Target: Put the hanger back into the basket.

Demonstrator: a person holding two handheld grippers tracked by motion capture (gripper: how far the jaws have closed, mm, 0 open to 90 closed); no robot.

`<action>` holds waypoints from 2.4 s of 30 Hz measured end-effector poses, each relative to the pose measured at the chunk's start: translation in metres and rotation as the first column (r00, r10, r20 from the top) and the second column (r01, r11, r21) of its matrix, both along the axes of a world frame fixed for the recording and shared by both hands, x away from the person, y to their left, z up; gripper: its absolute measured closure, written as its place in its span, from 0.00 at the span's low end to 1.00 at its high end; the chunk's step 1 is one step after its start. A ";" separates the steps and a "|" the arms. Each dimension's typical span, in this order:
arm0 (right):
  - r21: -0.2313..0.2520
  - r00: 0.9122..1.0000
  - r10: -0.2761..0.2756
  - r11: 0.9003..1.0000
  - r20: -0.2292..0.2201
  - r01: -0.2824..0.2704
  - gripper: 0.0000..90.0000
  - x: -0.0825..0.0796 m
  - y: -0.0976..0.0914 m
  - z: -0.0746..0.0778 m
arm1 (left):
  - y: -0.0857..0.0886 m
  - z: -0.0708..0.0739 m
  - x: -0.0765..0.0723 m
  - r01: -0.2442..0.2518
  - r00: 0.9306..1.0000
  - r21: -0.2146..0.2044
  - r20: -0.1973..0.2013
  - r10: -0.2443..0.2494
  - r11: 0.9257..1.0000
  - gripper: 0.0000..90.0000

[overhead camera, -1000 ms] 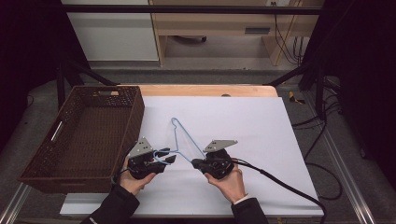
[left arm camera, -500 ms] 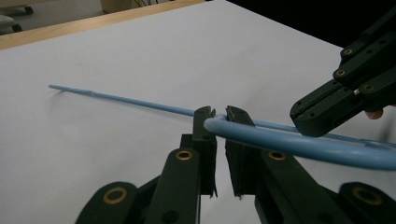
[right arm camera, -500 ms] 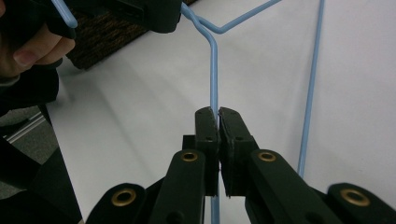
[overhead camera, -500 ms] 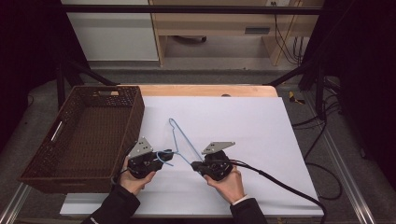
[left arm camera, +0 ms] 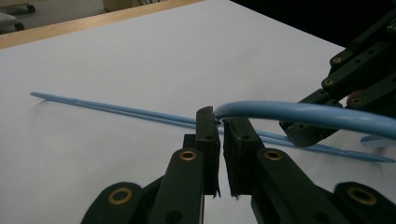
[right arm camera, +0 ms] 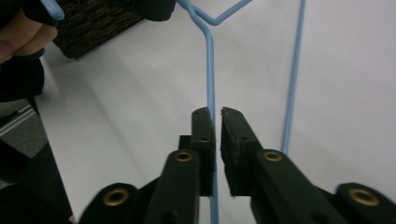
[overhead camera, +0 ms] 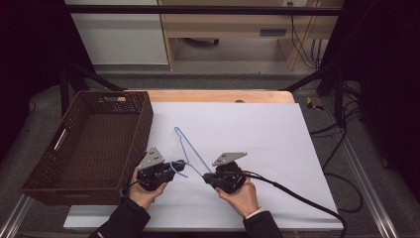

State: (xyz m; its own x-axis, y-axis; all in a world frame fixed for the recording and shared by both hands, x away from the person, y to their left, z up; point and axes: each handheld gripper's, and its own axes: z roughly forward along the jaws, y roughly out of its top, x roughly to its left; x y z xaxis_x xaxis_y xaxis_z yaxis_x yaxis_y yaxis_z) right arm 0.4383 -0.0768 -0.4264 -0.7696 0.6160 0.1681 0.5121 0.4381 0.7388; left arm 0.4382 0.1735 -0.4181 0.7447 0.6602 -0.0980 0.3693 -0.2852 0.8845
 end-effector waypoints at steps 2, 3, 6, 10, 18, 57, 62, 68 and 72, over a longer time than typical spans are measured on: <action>-0.008 1.000 -0.006 1.000 0.023 0.006 0.86 -0.001 -0.001 0.003 | 0.000 0.000 0.000 -0.001 1.000 0.000 -0.002 0.001 1.000 0.94; -0.013 0.999 -0.008 1.000 0.043 0.009 0.83 -0.002 -0.001 0.005 | 0.000 0.000 0.000 -0.001 1.000 -0.001 -0.003 0.001 1.000 0.94; -0.013 0.995 -0.022 1.000 0.096 0.023 0.74 -0.005 -0.003 0.012 | 0.000 0.000 0.000 -0.006 1.000 -0.001 -0.005 0.006 1.000 0.94; -0.050 0.995 -0.017 0.998 0.093 0.022 0.71 -0.007 0.006 0.012 | -0.001 0.000 -0.001 -0.007 1.000 0.001 -0.005 0.007 1.000 0.94; -0.159 0.995 -0.025 0.986 0.092 0.039 0.88 -0.004 0.026 -0.005 | -0.002 0.001 -0.001 -0.006 1.000 0.004 -0.006 0.006 1.000 0.94; -0.022 0.980 0.198 0.980 0.009 -0.198 0.98 -0.016 -0.033 0.054 | 0.007 0.035 -0.027 0.055 0.975 0.293 0.191 -0.115 0.954 0.16; -0.008 0.974 0.225 0.974 -0.009 -0.225 0.98 -0.017 -0.031 0.053 | 0.000 0.032 -0.027 0.062 0.964 0.347 0.222 -0.147 0.936 0.21; 0.005 0.970 0.243 0.970 -0.022 -0.243 0.98 -0.017 -0.030 0.051 | -0.007 0.027 -0.024 0.069 0.958 0.402 0.230 -0.173 0.913 0.31; 0.011 0.965 0.259 0.966 -0.033 -0.259 0.98 -0.016 -0.027 0.048 | -0.012 0.022 -0.022 0.066 0.949 0.438 0.251 -0.192 0.897 0.43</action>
State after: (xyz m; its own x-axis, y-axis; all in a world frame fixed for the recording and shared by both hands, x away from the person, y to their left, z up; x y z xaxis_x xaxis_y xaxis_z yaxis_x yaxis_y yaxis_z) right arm 0.4223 -0.1039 -0.3784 -0.8965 0.3949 0.2007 0.4067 0.5541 0.7263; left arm 0.4165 0.1612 -0.3958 0.7804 0.4879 0.3910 0.0582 -0.6793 0.7316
